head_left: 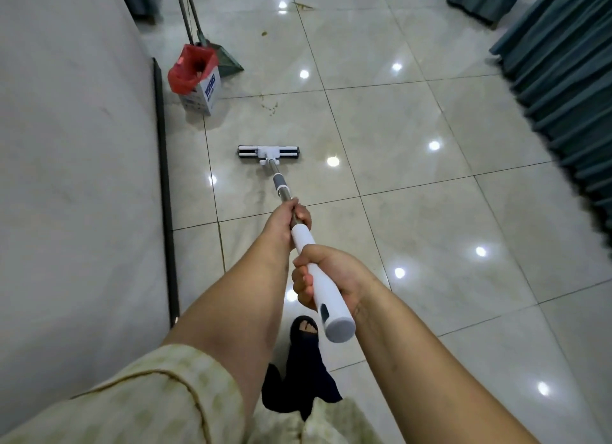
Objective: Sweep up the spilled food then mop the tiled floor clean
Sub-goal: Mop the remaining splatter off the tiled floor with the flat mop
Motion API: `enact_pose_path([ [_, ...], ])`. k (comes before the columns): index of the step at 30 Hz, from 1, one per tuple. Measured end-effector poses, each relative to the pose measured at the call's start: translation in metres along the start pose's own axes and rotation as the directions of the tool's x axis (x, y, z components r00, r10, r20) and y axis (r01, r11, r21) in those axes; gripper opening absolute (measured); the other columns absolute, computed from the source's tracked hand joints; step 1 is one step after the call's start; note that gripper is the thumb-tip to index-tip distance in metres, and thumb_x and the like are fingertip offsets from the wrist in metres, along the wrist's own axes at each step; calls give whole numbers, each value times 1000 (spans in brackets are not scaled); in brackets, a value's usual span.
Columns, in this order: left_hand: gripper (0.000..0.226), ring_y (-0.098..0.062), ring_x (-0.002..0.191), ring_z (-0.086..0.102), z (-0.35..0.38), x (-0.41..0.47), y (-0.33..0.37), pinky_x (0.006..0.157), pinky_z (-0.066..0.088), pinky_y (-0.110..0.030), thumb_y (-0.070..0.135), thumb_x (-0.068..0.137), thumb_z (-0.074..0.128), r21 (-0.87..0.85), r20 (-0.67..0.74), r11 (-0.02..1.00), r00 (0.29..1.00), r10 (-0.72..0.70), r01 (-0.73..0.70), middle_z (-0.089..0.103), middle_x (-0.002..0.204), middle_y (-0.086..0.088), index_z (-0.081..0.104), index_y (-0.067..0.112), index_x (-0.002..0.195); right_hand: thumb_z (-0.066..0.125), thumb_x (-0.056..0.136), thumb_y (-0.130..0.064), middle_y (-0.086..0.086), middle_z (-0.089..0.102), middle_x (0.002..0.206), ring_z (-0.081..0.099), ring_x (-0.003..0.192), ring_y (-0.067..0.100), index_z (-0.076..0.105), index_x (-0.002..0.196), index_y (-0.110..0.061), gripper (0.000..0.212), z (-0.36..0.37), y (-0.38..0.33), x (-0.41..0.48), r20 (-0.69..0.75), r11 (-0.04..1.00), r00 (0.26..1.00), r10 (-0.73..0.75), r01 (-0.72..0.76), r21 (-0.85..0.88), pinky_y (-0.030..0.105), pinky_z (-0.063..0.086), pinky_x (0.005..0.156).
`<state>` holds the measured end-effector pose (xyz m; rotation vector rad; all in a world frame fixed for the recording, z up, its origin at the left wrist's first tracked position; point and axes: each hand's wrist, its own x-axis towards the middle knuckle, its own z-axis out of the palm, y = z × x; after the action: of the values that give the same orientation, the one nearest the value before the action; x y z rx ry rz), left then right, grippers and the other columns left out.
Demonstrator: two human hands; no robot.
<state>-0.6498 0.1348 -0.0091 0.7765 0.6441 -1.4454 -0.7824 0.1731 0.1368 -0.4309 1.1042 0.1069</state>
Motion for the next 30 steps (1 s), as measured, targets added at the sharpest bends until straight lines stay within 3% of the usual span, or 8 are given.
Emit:
enact_pose_path([
  [5,32,-7,26,37,29,42,18,28,30,-12,18,99,45,40,-22,999,999,-24,25,37,38,2,39,12,68,48,84,-1,2,46,58,42,38,10,49,86,-7,6,-14,-43,23,-8,999,999,36,-36,37,17,37,35],
  [9,32,-7,25,35,71,74,52,28,29,-11,23,99,44,167,-116,985,993,-31,50,37,39,1,37,11,70,55,84,-5,3,52,57,47,38,12,53,92,-6,8,-12,-97,49,-6,996,998,60,-59,59,20,40,35],
  [15,26,-10,23,31,130,107,126,30,27,-9,22,100,42,376,-206,926,977,57,26,33,36,0,35,14,77,60,88,-19,3,51,60,47,39,12,52,84,-7,15,27,-180,78,-2,991,997,82,-81,108,18,41,36],
  [21,28,-9,24,28,161,150,227,32,25,-7,19,101,37,465,-194,885,978,78,22,32,37,1,33,13,75,60,87,-23,4,51,60,45,42,13,54,81,-8,18,95,-253,141,-69,992,992,104,-99,73,18,41,38],
  [30,27,-9,25,30,222,226,434,33,25,-7,18,100,41,521,-178,847,984,-7,100,35,36,0,35,12,75,52,89,-21,2,38,61,34,46,12,44,73,-10,21,241,-390,247,-56,974,998,19,-6,225,16,33,38],
])
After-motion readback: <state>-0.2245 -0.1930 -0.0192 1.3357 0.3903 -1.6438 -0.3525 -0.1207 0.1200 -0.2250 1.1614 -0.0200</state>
